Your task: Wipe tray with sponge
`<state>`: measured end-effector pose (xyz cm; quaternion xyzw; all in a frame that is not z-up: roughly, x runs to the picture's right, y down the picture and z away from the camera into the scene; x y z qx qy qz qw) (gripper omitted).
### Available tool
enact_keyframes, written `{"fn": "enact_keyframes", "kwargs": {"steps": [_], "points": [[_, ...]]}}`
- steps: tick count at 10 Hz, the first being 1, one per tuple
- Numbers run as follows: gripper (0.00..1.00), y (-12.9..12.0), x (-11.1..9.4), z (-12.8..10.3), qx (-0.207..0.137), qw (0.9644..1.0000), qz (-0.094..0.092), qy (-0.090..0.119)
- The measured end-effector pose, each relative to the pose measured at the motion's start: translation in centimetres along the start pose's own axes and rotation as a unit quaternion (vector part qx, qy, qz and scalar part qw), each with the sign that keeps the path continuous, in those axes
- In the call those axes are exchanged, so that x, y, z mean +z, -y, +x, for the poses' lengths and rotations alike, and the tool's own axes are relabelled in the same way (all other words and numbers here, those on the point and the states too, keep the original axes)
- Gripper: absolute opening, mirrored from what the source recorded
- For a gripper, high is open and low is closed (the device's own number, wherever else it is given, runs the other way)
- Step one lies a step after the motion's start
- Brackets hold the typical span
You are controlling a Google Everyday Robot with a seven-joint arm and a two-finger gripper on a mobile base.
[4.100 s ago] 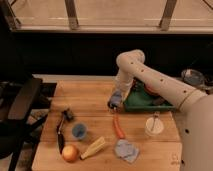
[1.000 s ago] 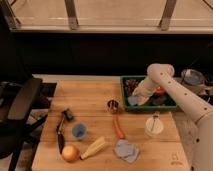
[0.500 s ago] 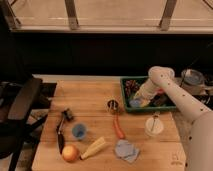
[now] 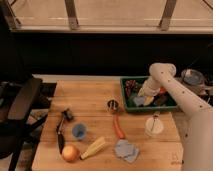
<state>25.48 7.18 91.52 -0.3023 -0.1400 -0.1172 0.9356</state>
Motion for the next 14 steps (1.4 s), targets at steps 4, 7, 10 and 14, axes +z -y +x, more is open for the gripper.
{"fn": "enact_keyframes", "kwargs": {"steps": [4, 7, 10, 14], "points": [[0.16, 2.4, 1.3, -0.9, -0.017, 0.9998, -0.001, 0.011], [0.16, 1.9, 1.7, -2.2, -0.022, 0.9993, 0.0, 0.031], [0.16, -1.1, 0.4, -2.1, 0.002, 0.9996, -0.006, 0.026], [0.16, -1.8, -1.1, 1.8, 0.029, 0.9989, -0.036, -0.005]]}}
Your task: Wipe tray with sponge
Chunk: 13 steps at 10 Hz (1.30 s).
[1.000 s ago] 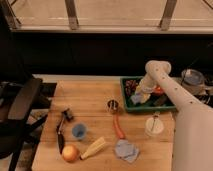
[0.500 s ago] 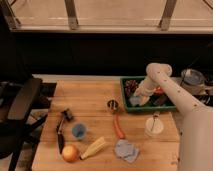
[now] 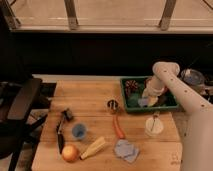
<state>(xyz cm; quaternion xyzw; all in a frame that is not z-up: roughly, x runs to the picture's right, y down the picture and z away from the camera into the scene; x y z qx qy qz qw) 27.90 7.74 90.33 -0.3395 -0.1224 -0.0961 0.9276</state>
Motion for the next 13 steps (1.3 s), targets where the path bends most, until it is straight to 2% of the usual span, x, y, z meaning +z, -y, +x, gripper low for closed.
{"fn": "enact_keyframes", "kwargs": {"steps": [2, 4, 7, 9, 11, 13], "points": [[0.16, 2.8, 0.3, 0.2, -0.012, 0.9999, -0.001, -0.003], [0.16, 3.4, 1.0, -1.2, -0.025, 0.9997, -0.007, 0.005], [0.16, 1.1, 1.4, -3.4, -0.036, 0.9988, -0.014, 0.029], [0.16, -0.7, 1.2, -3.9, -0.03, 0.9989, -0.015, 0.032], [0.16, -1.6, 0.5, -2.4, -0.016, 0.9995, -0.015, 0.024], [0.16, -0.9, -0.3, -0.1, -0.006, 0.9999, -0.013, 0.005]]}}
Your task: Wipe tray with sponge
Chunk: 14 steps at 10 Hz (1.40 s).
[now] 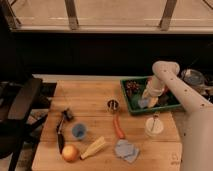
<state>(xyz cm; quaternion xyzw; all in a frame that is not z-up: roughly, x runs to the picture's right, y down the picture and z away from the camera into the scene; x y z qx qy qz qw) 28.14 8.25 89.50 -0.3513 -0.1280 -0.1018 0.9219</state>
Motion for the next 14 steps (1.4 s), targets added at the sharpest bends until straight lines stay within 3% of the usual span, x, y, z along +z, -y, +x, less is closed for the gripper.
{"fn": "enact_keyframes", "kwargs": {"steps": [2, 4, 7, 9, 11, 14], "points": [[0.16, 2.2, 0.0, 0.5, -0.009, 0.9999, 0.001, -0.007], [0.16, 3.4, 0.4, -0.6, -0.02, 0.9998, 0.008, -0.005], [0.16, 5.1, 1.5, -4.3, -0.039, 0.9985, 0.026, 0.029], [0.16, 5.1, 1.8, -5.9, -0.047, 0.9962, 0.042, 0.059], [0.16, 4.6, 1.9, -7.2, -0.054, 0.9947, 0.046, 0.075], [0.16, 2.3, 1.2, -5.6, -0.032, 0.9971, 0.042, 0.055]]}}
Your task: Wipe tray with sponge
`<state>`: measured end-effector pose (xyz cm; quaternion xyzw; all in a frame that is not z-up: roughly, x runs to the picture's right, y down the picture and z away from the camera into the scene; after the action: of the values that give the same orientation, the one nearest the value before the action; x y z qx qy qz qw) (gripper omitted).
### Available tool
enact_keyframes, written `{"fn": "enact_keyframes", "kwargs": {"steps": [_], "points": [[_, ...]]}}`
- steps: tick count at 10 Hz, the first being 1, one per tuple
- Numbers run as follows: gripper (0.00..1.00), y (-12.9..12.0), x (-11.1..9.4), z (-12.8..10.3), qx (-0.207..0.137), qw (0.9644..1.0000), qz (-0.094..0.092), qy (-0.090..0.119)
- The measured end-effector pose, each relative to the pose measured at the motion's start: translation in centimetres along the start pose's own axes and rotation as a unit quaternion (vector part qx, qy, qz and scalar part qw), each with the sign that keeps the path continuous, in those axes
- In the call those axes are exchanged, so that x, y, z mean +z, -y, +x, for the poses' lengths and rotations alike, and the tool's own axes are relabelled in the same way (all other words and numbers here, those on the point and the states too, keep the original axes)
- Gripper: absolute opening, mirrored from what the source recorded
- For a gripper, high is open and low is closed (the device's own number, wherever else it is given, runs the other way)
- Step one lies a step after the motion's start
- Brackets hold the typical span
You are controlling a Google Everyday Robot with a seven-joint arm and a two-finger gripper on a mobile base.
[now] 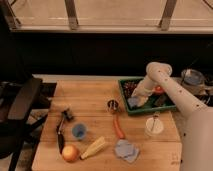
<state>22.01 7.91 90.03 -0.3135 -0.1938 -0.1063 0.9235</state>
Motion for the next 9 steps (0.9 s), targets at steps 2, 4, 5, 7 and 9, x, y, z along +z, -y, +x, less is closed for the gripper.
{"fn": "enact_keyframes", "kwargs": {"steps": [2, 4, 5, 7, 9], "points": [[0.16, -0.6, -1.1, 2.7, 0.016, 0.9995, -0.005, -0.025], [0.16, -0.5, -1.6, 5.0, 0.029, 0.9985, -0.015, -0.044], [0.16, 0.3, -1.5, 5.5, 0.027, 0.9983, -0.013, -0.049], [0.16, 0.8, -1.2, 5.5, 0.025, 0.9986, -0.009, -0.045], [0.16, 2.2, 0.1, 3.2, 0.013, 0.9996, -0.001, -0.027]]}}
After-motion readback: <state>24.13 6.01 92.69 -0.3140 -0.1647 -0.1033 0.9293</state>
